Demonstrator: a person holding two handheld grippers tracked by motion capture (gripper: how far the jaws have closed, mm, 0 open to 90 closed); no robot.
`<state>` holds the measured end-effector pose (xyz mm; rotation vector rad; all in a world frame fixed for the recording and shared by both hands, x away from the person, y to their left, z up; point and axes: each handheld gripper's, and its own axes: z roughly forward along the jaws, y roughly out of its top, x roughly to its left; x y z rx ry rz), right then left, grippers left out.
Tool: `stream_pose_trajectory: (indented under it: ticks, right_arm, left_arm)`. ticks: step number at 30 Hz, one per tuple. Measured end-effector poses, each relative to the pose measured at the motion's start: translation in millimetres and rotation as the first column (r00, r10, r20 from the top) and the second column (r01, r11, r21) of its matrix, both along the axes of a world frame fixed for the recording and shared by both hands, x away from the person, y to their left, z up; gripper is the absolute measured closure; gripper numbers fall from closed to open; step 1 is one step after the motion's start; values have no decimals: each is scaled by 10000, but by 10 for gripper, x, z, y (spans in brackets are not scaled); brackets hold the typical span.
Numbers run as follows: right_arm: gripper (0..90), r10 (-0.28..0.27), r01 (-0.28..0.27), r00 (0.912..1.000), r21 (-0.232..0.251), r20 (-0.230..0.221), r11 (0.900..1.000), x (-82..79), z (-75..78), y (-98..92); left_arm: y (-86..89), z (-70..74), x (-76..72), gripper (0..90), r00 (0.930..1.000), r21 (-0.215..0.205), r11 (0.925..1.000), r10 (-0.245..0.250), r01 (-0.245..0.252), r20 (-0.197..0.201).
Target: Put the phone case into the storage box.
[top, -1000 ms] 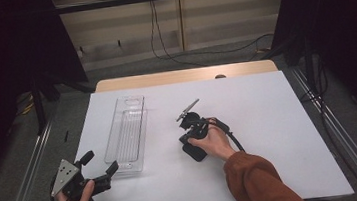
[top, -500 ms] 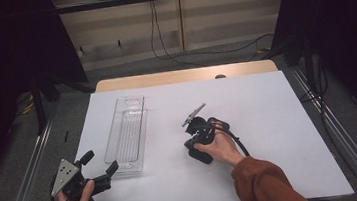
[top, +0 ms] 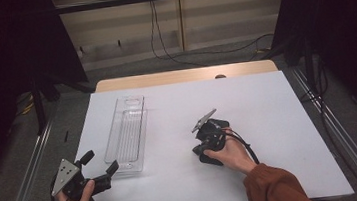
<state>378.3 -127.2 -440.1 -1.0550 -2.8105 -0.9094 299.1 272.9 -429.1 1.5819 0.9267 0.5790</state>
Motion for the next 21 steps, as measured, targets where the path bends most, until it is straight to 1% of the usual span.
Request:
stream_pose_trajectory:
  ticks: [2, 8, 10, 11, 15, 17, 21]
  right_arm:
    - [900, -54, 54, 10000, 59, -69, 10000, -24, 0, -42]
    - [900, -230, 231, 9997, 175, -64, 9996, -85, -8, -143]
    - [900, -414, 414, 9991, 347, 5, 9985, -117, -20, -200]
    - [900, -418, 416, 9991, 387, 27, 9984, -129, -24, -221]
    - [900, -580, 578, 9983, 434, 32, 9974, -174, -27, -294]
    - [900, -705, 701, 9975, 480, 58, 9964, -192, -30, -327]
    - [900, -787, 779, 9968, 535, 126, 9955, -216, -36, -380]
  left_arm:
    - [1, 4, 7, 37, 10000, 30, 10000, 9, -10, 27]
    - [-3, -1, 19, 36, 10000, 7, 10000, 1, -1, 13]
    - [-2, -2, 18, 37, 10000, 4, 10000, 17, -17, 14]
    - [1, -2, 19, 37, 10000, 44, 10000, 7, -8, 24]
    - [-10, -5, 20, 37, 10000, -48, 10000, 17, -17, 18]
    - [-12, -4, 20, 36, 10000, -15, 10000, 19, -18, 24]
    - [-17, -5, 22, 36, 10000, -28, 10000, 0, 0, 5]
